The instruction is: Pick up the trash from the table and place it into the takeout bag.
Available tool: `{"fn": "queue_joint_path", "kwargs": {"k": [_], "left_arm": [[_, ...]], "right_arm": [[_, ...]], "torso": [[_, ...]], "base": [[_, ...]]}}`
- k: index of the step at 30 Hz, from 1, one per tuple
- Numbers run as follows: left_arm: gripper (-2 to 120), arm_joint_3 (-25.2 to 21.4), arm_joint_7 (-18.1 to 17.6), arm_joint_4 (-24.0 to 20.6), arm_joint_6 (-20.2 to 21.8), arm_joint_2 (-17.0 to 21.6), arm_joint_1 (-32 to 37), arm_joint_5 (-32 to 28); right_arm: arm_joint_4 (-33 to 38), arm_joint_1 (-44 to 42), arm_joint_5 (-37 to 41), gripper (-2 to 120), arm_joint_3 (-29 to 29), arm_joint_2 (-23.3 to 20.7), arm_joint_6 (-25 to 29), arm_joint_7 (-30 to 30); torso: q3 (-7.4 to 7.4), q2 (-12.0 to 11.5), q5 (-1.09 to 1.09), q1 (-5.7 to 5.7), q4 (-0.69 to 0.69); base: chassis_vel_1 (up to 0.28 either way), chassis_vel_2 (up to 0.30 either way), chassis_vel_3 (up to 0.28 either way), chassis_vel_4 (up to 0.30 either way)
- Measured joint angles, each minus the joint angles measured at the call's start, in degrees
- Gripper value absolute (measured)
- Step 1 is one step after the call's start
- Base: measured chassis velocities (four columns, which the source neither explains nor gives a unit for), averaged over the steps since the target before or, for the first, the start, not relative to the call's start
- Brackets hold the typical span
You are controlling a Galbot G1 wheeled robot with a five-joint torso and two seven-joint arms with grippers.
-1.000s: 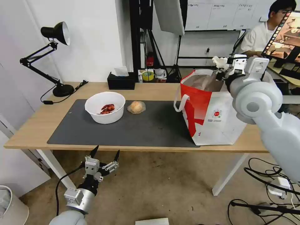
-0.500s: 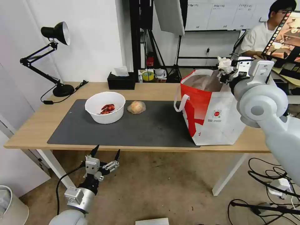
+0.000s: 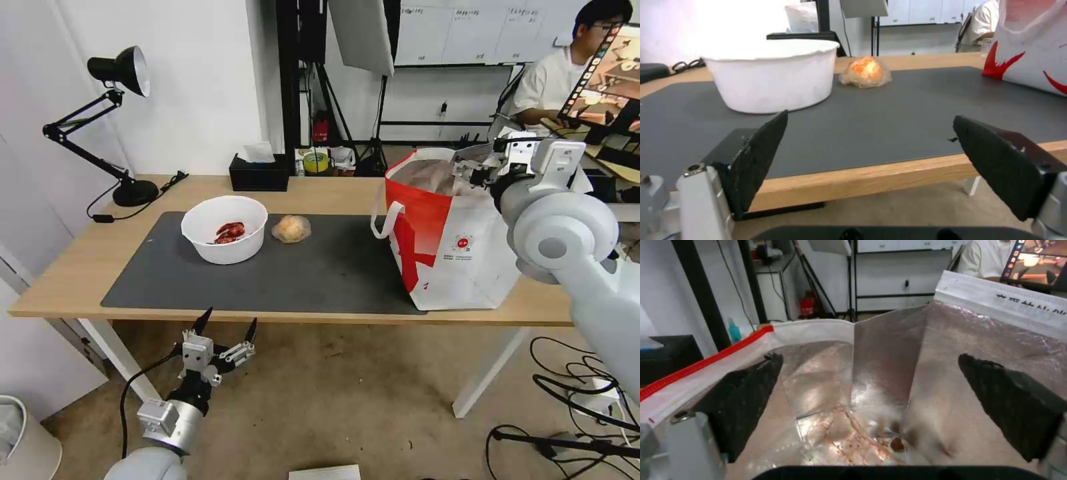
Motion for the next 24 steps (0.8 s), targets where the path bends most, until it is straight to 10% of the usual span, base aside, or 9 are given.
{"fn": "queue_joint_path", "kwargs": {"k": [17, 24], "left_arm": [[100, -0.04, 0.04, -0.72, 0.04, 0.19, 0.39, -0.06], [100, -0.22, -0.89, -0.24, 0.04, 1.27, -0.88, -1.45]], "right_arm": [[1.24, -0.69, -0.29, 100, 0.35, -0.63, 0.19, -2.50], [6.87, -1.46, -0.94, 100, -0.36, -1.21, 4.17, -14.94]], "torso": [[0.00, 0.00, 0.00, 0.00, -0.01], [0.00, 0.00, -0.01, 0.00, 0.00]], "base": [[0.000, 0.000, 0.000, 0.000], [0.000, 0.000, 0.000, 0.000]]}}
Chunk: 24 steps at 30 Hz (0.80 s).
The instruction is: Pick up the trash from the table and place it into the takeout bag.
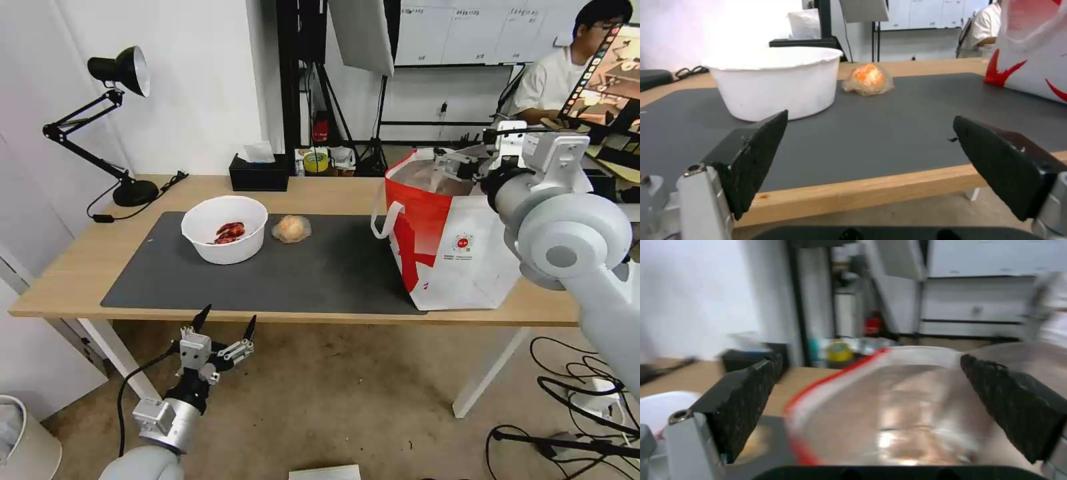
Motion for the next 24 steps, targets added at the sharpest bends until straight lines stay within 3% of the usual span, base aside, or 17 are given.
{"fn": "queue_joint_path", "kwargs": {"k": [9, 12, 15, 24], "left_arm": [[100, 0.23, -0.33, 0.70, 0.02, 0.22, -0.86, -0.21], [100, 0.22, -0.35, 1.14, 0.03, 0.42, -1.29, -0.38], [100, 0.23, -0.35, 1.54, 0.03, 0.50, -1.43, -0.47], [100, 0.40, -0.34, 2.35, 0.00, 0.25, -1.82, -0.48]], "right_arm": [[2.77, -6.53, -6.47, 100, -0.37, 0.30, 4.74, -10.50], [3.95, -14.29, -11.89, 100, 0.31, 0.58, 9.84, -16.99], [4.65, -18.50, -14.39, 100, 0.90, 0.63, 11.75, -19.75], [6.19, -29.04, -20.99, 100, 1.75, 1.82, 15.40, -21.83]], "torso": [[0.00, 0.00, 0.00, 0.00, 0.01], [0.00, 0.00, 0.02, 0.00, 0.00], [0.00, 0.00, 0.01, 0.00, 0.00], [0.00, 0.00, 0.00, 0.00, -0.01]], "base": [[0.000, 0.000, 0.000, 0.000], [0.000, 0.000, 0.000, 0.000], [0.000, 0.000, 0.000, 0.000], [0.000, 0.000, 0.000, 0.000]]}}
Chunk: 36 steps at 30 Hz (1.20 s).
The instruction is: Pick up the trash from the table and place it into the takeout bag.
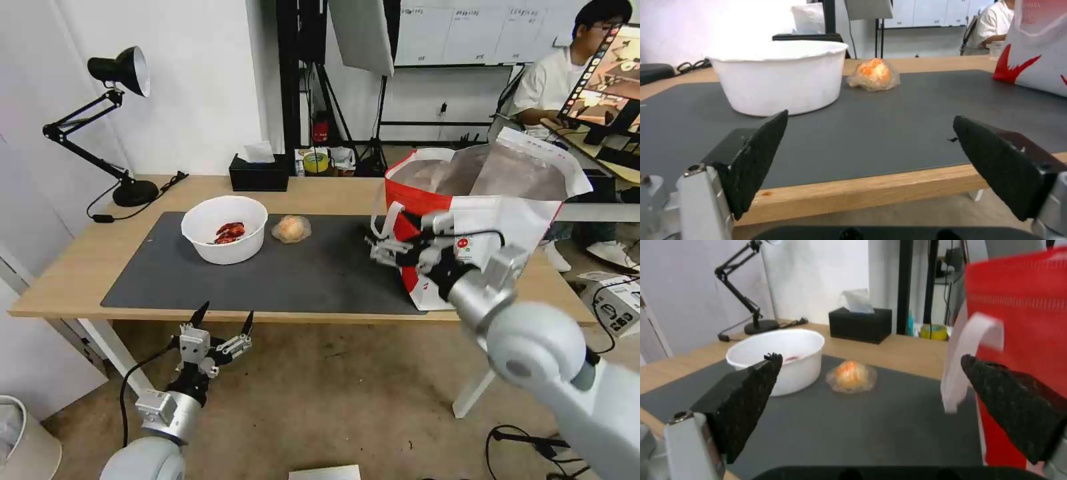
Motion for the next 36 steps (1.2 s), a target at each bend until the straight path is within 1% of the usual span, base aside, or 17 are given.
{"fn": "queue_joint_path", "kwargs": {"k": [2, 3, 5, 6, 8, 9, 12, 13, 15, 16, 18, 23, 25, 30, 36], "left_arm": [[100, -0.34, 0.03, 0.03, -0.21, -0.14, 0.52, 0.06], [100, -0.34, 0.03, 0.03, -0.21, -0.14, 0.52, 0.06], [100, -0.43, 0.09, 0.13, -0.31, -0.22, 0.65, 0.10], [100, -0.43, 0.09, 0.13, -0.31, -0.22, 0.65, 0.10], [100, -0.41, 0.12, 0.25, -0.37, -0.28, 0.65, 0.14], [100, -0.41, 0.12, 0.25, -0.37, -0.28, 0.65, 0.14], [100, -0.26, 0.13, 0.40, -0.46, -0.38, 0.68, 0.21], [100, -0.26, 0.13, 0.40, -0.46, -0.38, 0.68, 0.21], [100, -0.25, 0.14, 0.47, -0.48, -0.37, 0.75, 0.23], [100, -0.25, 0.14, 0.47, -0.48, -0.37, 0.75, 0.23], [100, -0.25, 0.14, 0.60, -0.54, -0.33, 0.83, 0.26], [100, -0.24, 0.17, 0.94, -0.78, -0.31, 0.94, 0.32], [100, -0.24, 0.17, 1.25, -0.96, -0.31, 0.95, 0.34], [100, -0.35, 0.17, 2.03, -1.50, -0.27, 1.02, 0.42], [100, -0.50, 0.16, 2.69, -1.65, -0.01, 0.95, 0.42]], "right_arm": [[-0.31, -4.04, -3.63, 100, -0.60, 1.61, 2.19, 0.08], [-0.31, -4.04, -3.63, 100, -0.60, 1.61, 2.19, 0.08], [-1.24, -7.56, -6.74, 100, -1.08, 3.42, 4.91, 0.12], [-1.24, -7.56, -6.74, 100, -1.08, 3.42, 4.91, 0.12], [-2.20, -10.42, -8.22, 100, -1.81, 4.93, 8.26, 0.03], [-2.20, -10.42, -8.22, 100, -1.81, 4.93, 8.26, 0.03], [-3.93, -13.50, -11.38, 100, -2.45, 6.76, 12.74, -0.29], [-3.93, -13.50, -11.38, 100, -2.45, 6.76, 12.74, -0.29], [-4.98, -15.25, -13.81, 100, -2.53, 7.39, 15.42, -0.18], [-4.98, -15.25, -13.81, 100, -2.53, 7.39, 15.42, -0.18], [-5.99, -16.71, -16.42, 100, -2.55, 7.60, 17.54, 0.23], [-6.85, -18.95, -18.92, 100, -2.43, 8.04, 19.00, 1.42], [-7.44, -20.32, -20.70, 100, -2.35, 8.94, 19.54, 3.08], [-8.45, -22.41, -22.78, 100, -2.43, 10.17, 20.53, 4.32], [-9.25, -22.93, -23.37, 100, -2.88, 10.23, 21.00, 4.89]], "torso": [[0.00, 0.00, 0.00, 0.00, 0.01], [0.00, 0.00, 0.00, 0.00, 0.01], [0.00, 0.00, 0.00, -0.01, 0.00], [0.00, 0.00, 0.00, -0.01, 0.00], [0.00, 0.00, 0.00, 0.00, 0.00], [0.00, 0.00, 0.00, 0.00, 0.00], [0.00, 0.00, 0.00, 0.00, 0.01], [0.00, 0.00, 0.00, 0.00, 0.01], [0.00, 0.00, 0.00, 0.00, 0.01], [0.00, 0.00, 0.00, 0.00, 0.01], [0.00, 0.00, 0.00, 0.00, 0.00], [0.00, 0.00, 0.00, 0.01, 0.00], [0.00, 0.00, 0.01, 0.00, 0.01], [0.00, 0.00, 0.00, 0.00, 0.00], [0.00, 0.00, 0.01, 0.00, 0.01]], "base": [[0.000, 0.000, 0.000, 0.000], [0.000, 0.000, 0.000, 0.000], [0.000, 0.000, 0.000, 0.000], [0.000, 0.000, 0.000, 0.000], [0.000, 0.000, 0.000, 0.000], [0.000, 0.000, 0.000, 0.000], [0.000, 0.000, 0.000, 0.000], [0.000, 0.000, 0.000, 0.000], [0.000, 0.000, 0.000, 0.000], [0.000, 0.000, 0.000, 0.000], [0.000, 0.000, 0.000, 0.000], [0.000, 0.000, 0.000, 0.000], [0.000, 0.000, 0.000, 0.000], [0.000, 0.000, 0.000, 0.000], [0.000, 0.000, 0.000, 0.000]]}}
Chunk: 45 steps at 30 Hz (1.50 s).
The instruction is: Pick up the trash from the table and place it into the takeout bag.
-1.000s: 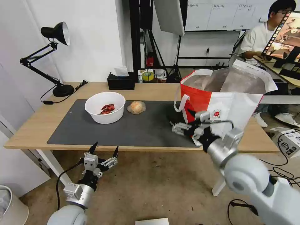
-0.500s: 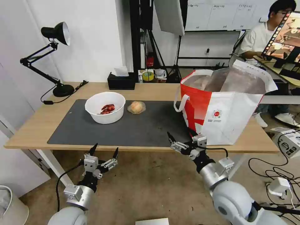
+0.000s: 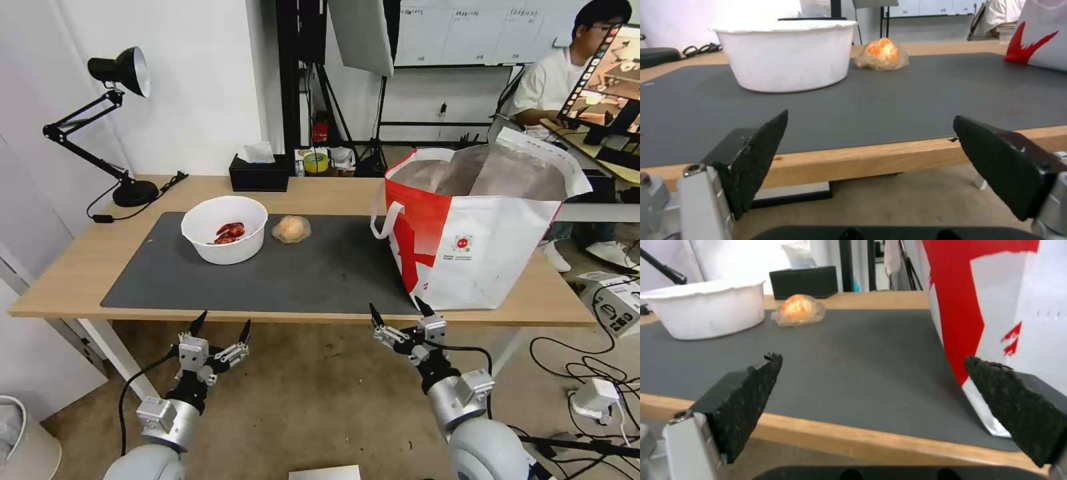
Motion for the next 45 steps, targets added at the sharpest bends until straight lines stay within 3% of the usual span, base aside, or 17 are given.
{"fn": "queue_joint_path", "kwargs": {"k": [32, 45], "left_arm": [[100, -0.40, 0.00, -0.25, 0.14, 0.59, 0.31, -0.27], [100, 0.78, -0.05, -0.26, 0.51, 0.75, -0.19, -0.14]], "right_arm": [[-0.74, 0.42, 0.24, 100, -0.87, 0.88, -2.37, 0.73], [-1.17, 12.66, 8.74, 100, -6.38, -1.38, -7.79, -2.68]], "torso": [[0.00, 0.00, 0.00, 0.00, -0.01], [0.01, 0.00, -0.01, 0.00, -0.01]], "base": [[0.000, 0.000, 0.000, 0.000], [0.000, 0.000, 0.000, 0.000]]}}
